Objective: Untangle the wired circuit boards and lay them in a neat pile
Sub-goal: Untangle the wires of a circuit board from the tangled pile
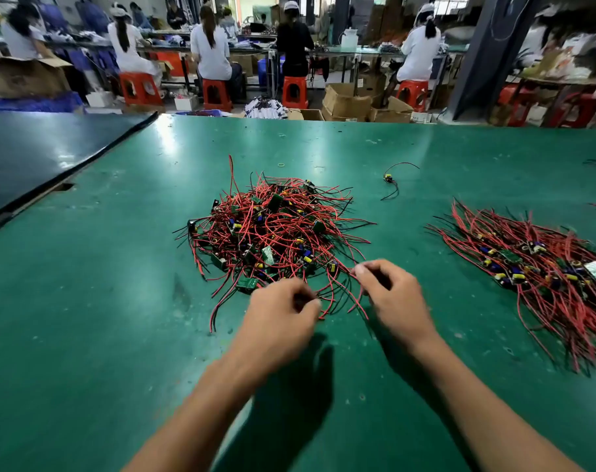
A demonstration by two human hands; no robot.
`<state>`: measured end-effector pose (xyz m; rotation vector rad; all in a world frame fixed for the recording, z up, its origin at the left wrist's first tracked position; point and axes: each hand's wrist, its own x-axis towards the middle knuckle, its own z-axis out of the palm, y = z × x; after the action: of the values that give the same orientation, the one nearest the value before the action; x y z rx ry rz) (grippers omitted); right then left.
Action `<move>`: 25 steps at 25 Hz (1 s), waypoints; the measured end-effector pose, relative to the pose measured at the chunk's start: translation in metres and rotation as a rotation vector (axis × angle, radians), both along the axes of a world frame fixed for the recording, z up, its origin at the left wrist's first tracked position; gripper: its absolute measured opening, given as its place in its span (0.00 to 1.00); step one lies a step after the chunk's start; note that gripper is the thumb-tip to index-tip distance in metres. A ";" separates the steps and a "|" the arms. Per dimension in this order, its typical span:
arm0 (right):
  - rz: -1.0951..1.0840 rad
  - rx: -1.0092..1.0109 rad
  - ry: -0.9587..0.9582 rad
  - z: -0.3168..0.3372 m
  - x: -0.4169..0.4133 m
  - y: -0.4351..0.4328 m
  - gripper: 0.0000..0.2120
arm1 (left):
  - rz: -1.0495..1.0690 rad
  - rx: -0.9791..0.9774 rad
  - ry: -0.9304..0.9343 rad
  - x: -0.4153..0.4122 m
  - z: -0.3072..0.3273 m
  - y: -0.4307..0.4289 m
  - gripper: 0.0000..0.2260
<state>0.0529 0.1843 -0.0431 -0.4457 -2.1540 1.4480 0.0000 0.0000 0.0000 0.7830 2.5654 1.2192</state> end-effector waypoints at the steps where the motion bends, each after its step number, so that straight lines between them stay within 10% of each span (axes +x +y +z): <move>1: -0.123 0.013 0.023 -0.006 -0.019 0.003 0.06 | 0.040 -0.006 0.066 -0.009 -0.009 0.024 0.05; 8: -0.294 -0.242 0.103 -0.030 -0.061 0.043 0.08 | 0.197 -0.194 0.370 -0.052 -0.053 0.092 0.11; 18: -0.163 -0.204 0.108 -0.039 -0.061 0.041 0.04 | 0.273 0.616 0.060 -0.047 -0.041 0.081 0.04; 25: -0.054 -0.206 0.120 -0.038 -0.058 0.035 0.02 | 0.304 0.789 0.093 -0.045 0.002 0.070 0.09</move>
<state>-0.0052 0.2193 -0.0807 -0.4730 -1.8939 1.6310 -0.0450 0.0703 0.0016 0.5726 2.2879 2.4024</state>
